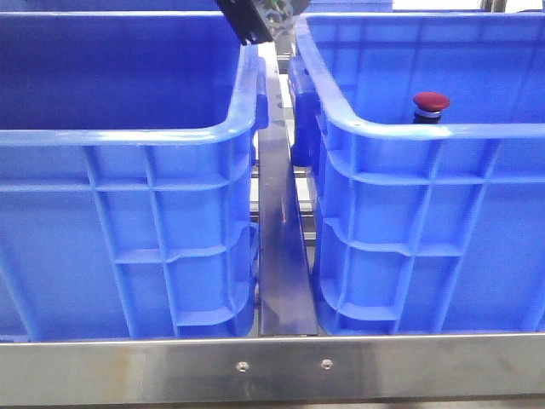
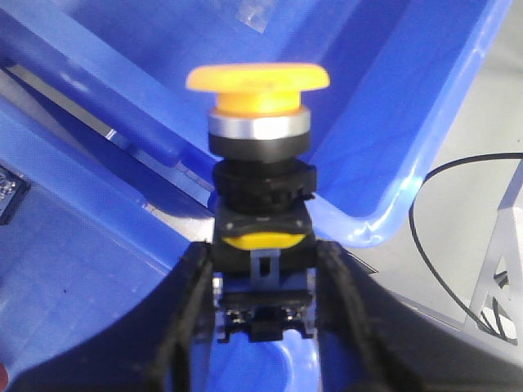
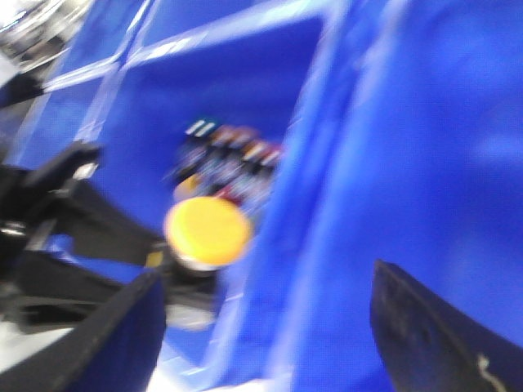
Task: Pick red and yellow buttons and place in box
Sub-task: 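Carry the yellow button to the right gripper and hand it over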
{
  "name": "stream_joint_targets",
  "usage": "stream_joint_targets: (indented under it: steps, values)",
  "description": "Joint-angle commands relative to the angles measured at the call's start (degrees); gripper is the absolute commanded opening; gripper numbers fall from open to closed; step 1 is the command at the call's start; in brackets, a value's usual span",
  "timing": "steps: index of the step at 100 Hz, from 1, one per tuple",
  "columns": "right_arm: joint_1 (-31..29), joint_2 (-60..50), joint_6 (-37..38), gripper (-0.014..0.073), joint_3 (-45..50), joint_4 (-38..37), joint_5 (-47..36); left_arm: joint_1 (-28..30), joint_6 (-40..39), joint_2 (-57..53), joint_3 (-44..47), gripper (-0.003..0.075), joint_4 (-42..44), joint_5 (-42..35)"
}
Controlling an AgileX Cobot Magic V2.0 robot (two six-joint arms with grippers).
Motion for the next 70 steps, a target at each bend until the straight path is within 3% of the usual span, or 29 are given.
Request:
stream_joint_targets:
  steps: [1, 44, 70]
  values:
    - [0.0, 3.14, 1.22, 0.0549, -4.55, 6.59, 6.06, -0.46, 0.01, -2.58, -1.42, 0.0022, -1.92, -2.07]
    - [8.09, 13.37, 1.67, 0.0549, -8.97, 12.01, 7.16, -0.46, 0.01, -2.58, -1.42, 0.0022, -1.92, -2.07]
    - [9.26, 14.98, 1.67, 0.0545, -8.97, 12.33, 7.77, -0.46, 0.01, -2.58, -1.42, 0.0022, -1.92, -2.07]
